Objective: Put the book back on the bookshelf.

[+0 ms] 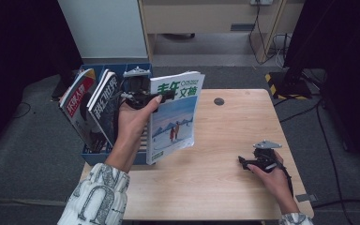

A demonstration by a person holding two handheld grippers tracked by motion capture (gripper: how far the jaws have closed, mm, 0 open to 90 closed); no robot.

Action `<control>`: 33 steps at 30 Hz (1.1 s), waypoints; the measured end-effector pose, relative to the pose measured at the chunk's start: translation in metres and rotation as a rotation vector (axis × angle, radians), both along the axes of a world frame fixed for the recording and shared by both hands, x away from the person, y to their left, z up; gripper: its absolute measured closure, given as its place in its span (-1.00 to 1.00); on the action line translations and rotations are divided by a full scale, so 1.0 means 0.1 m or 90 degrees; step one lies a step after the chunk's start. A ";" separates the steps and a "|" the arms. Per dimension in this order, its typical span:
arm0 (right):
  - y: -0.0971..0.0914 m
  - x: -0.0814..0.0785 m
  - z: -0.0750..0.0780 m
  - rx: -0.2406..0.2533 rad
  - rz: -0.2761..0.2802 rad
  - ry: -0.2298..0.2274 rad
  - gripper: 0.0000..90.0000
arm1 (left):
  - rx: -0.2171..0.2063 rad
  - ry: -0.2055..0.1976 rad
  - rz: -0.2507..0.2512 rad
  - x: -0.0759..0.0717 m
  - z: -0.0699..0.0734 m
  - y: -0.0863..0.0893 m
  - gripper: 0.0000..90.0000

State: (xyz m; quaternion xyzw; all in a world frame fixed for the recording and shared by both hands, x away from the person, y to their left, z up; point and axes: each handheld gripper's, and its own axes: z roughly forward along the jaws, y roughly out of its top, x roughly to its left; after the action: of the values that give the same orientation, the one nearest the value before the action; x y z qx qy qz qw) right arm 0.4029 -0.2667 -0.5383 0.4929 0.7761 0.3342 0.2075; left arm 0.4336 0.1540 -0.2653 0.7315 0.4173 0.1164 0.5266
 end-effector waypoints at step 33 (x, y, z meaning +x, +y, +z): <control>0.00 0.01 0.00 -0.003 0.004 -0.003 -0.76 | -0.007 -0.014 0.084 -0.28 0.26 0.89 0.63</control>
State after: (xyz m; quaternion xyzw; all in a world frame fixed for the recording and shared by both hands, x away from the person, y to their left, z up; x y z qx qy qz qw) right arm 0.4041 -0.2671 -0.5386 0.4894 0.7779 0.3339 0.2094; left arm 0.4055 0.2428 -0.2394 0.6980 0.4593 0.1568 0.5265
